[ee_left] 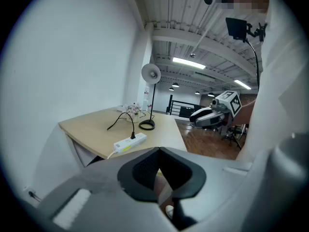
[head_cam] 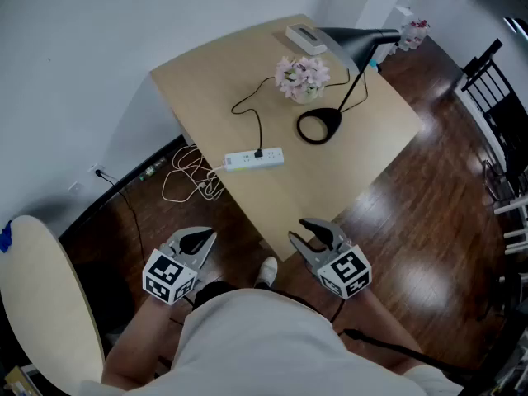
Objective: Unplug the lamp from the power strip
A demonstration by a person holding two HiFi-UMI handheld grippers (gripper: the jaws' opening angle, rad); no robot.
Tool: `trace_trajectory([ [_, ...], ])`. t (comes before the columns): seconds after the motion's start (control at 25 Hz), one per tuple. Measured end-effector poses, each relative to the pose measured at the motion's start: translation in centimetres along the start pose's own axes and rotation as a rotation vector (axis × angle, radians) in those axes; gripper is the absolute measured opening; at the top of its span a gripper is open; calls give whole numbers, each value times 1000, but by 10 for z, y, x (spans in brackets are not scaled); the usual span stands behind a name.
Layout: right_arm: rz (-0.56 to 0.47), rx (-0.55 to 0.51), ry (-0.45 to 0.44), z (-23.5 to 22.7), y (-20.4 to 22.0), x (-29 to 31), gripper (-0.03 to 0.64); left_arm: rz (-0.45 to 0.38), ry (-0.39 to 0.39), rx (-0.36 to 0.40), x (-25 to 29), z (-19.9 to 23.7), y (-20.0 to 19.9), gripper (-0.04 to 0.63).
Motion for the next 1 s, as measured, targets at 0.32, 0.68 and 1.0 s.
trace_trajectory([
  [0.32,87,-43,-37,-85,7,71,137,115,67,114,133,66,-24,5],
  [0.68,225,54,90,-142,29,190,137,350,285,191,257,149,23,3],
  [1.0,339,120,192,-164,57,246,135,429,506,253,293,156,41,3],
])
Point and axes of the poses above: the fingertips, and each gripper's own axes: x forward along the fingers, z to its left, y out of its underside, the point moved 6 cm from there along -x, backward along the fingers, and after that the axes turned 12 degrees about -z, right-handed, at the moved point
